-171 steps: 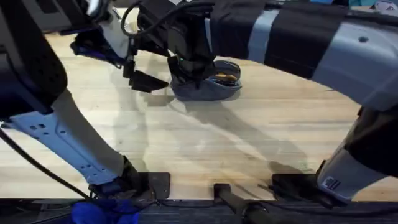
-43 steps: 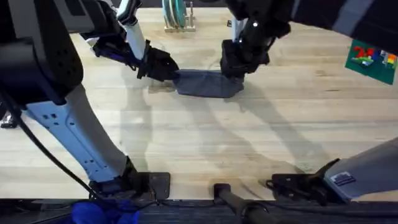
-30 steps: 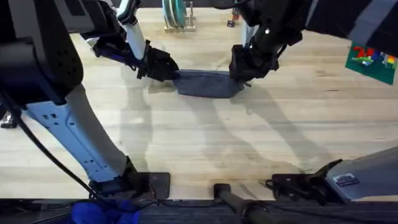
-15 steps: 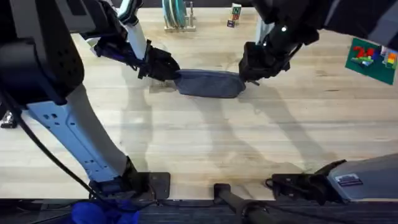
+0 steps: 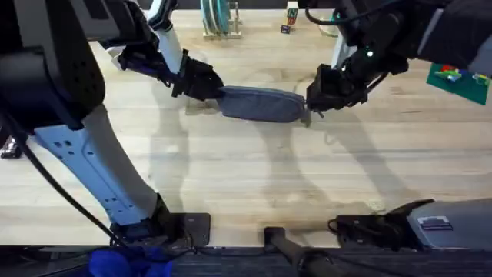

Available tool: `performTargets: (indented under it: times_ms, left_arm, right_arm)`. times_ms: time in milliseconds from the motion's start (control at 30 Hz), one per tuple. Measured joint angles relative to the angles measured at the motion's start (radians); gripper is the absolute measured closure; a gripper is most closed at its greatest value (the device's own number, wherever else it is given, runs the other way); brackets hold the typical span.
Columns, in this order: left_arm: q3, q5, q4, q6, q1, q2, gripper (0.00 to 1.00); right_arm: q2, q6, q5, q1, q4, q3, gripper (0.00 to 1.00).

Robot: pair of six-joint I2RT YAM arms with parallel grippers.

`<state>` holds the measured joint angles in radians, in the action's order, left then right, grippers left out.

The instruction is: Unzip the bag, pick up the pens from the table one at a time and place them inside, then zip the bag closed.

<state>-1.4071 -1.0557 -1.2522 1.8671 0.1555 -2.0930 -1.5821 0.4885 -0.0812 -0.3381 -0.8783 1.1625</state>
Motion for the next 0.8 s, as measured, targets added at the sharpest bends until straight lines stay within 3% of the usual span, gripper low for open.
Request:
performTargets:
  times_ms: [267, 800]
  left_arm:
    - [0.000, -0.001, 0.000, 0.000, -0.001, 0.000, 0.958]
    - [0.000, -0.002, 0.003, 0.000, -0.002, 0.000, 0.959]
  right_arm:
    - [0.001, -0.019, -0.042, 0.037, 0.026, -0.022, 0.969]
    - [0.022, -0.051, -0.117, 0.126, 0.123, -0.179, 0.968]
